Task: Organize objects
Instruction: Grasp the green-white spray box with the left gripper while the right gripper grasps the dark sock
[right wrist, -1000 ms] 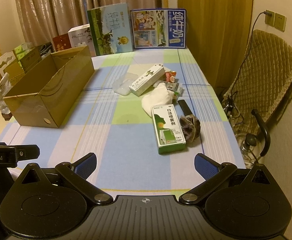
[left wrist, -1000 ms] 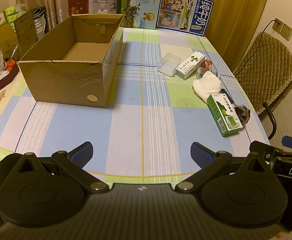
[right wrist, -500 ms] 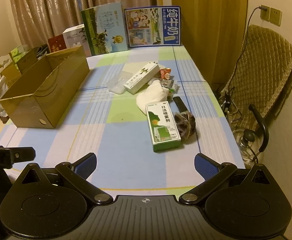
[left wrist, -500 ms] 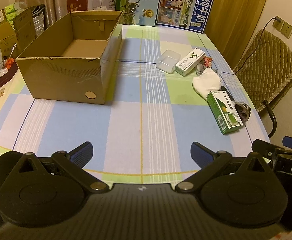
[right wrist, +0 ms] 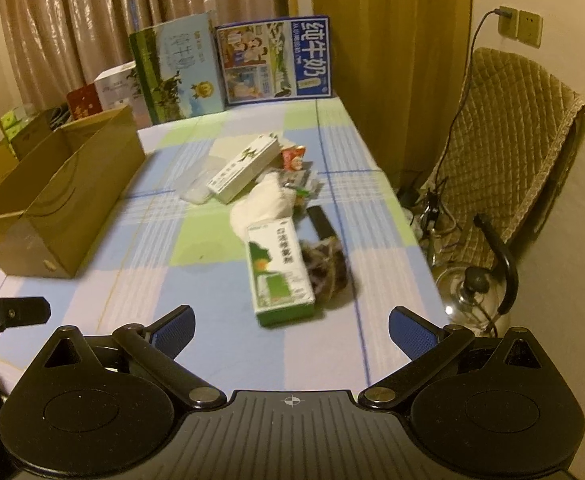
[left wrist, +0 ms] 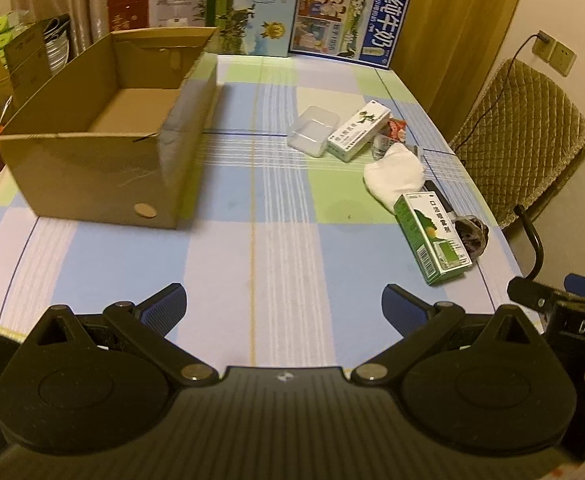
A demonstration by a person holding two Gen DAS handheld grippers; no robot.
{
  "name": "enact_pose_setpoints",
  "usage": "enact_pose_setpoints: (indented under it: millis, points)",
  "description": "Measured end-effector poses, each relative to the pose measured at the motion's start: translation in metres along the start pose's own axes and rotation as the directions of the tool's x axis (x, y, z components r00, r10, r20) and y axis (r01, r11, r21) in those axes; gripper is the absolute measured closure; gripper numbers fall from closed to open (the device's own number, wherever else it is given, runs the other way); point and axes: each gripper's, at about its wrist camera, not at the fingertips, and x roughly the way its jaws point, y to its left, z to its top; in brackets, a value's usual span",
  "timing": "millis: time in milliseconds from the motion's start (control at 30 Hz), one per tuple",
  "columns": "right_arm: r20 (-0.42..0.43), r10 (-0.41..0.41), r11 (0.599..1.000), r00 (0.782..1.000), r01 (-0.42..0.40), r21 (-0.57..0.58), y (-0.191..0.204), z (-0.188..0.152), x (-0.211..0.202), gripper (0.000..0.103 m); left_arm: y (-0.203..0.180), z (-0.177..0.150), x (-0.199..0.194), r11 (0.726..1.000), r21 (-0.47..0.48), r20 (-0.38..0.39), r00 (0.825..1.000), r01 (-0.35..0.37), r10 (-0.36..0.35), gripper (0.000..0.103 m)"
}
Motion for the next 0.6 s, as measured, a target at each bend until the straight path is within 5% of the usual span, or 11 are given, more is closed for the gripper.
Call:
enact_pose_setpoints:
  millis: [267,600]
  points:
    - [-0.038,0.003,1.0,0.999,-0.004,-0.02,-0.02,0.015,0.036,0.028,-0.025,0.01,0.033,0.998,0.062,-0.012,1.0,0.021,-0.02,0.001]
    - [-0.141,0.027,1.0,0.99,-0.028,-0.009,-0.035,0.025,0.098,0.045,-0.048,0.021,0.073,0.995,0.095,-0.02,0.999,0.036,-0.034,0.003]
